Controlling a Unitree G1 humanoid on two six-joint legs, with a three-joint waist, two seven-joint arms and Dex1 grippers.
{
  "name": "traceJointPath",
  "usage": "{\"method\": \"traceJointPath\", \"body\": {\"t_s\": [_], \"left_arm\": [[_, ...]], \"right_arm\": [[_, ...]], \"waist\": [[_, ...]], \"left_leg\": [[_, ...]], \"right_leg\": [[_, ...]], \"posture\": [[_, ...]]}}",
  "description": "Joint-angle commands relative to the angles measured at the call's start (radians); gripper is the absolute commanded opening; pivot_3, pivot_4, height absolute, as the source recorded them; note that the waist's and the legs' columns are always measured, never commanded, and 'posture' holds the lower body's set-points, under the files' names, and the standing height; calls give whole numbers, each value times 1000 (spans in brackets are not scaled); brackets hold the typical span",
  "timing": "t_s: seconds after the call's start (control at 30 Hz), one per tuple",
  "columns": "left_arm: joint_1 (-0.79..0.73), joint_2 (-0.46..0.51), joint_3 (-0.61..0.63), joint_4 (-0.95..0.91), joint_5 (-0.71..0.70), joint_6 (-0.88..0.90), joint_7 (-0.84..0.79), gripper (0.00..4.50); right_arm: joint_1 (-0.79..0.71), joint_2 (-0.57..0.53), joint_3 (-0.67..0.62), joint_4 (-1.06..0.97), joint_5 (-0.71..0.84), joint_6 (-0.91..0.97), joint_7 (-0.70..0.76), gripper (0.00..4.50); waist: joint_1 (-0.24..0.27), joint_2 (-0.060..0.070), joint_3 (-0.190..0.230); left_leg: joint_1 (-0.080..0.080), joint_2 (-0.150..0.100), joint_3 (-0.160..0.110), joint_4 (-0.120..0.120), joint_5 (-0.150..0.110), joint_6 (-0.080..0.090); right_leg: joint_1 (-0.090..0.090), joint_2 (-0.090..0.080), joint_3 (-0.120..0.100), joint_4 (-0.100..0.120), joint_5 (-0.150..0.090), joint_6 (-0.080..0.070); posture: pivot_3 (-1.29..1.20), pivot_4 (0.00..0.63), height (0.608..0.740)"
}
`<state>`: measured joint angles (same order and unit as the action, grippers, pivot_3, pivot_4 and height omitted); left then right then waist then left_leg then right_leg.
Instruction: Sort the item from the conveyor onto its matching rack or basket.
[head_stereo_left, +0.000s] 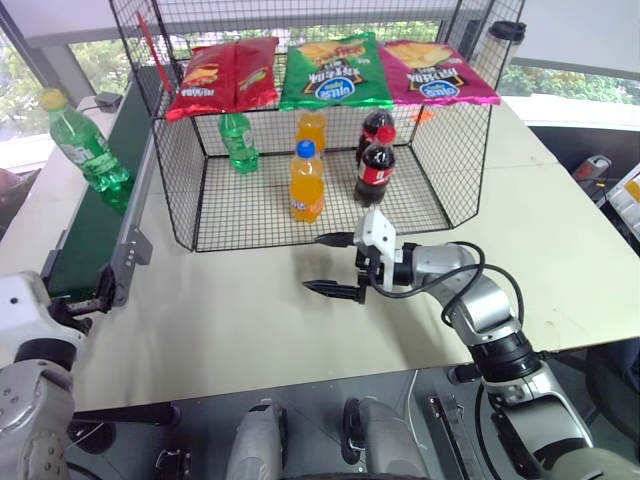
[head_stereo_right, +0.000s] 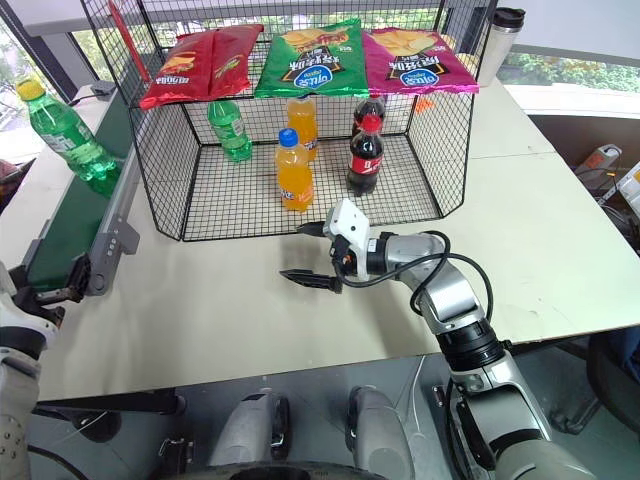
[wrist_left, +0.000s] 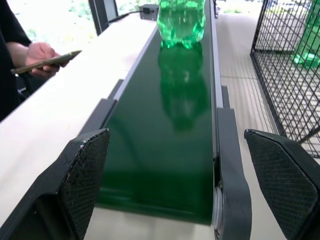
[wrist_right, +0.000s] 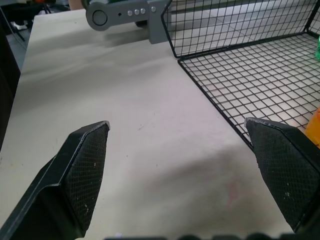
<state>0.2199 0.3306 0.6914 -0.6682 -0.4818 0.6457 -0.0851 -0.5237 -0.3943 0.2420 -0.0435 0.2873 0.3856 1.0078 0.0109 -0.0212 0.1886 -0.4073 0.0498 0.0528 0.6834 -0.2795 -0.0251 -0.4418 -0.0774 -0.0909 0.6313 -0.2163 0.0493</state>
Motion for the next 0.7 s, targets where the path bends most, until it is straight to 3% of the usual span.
{"method": "traceJointPath", "body": {"t_s": [0.03,0.7], "left_arm": [[-9,13,24,-1,-2,-18,11,4480],[-88,47,6,59,47,-14,53,4480]], "right_arm": [[-11,-7,-3,-38,4,-1,1,4500],[-12,-11,0,-39,4,5,-4,4500]], "waist": [[0,0,0],[0,0,0]], "left_leg": [[0,0,0,0,0,0],[0,0,0,0,0,0]], "right_leg": [[0,0,0,0,0,0],[0,0,0,0,0,0]], "posture": [[0,150,740],[0,150,740]]}}
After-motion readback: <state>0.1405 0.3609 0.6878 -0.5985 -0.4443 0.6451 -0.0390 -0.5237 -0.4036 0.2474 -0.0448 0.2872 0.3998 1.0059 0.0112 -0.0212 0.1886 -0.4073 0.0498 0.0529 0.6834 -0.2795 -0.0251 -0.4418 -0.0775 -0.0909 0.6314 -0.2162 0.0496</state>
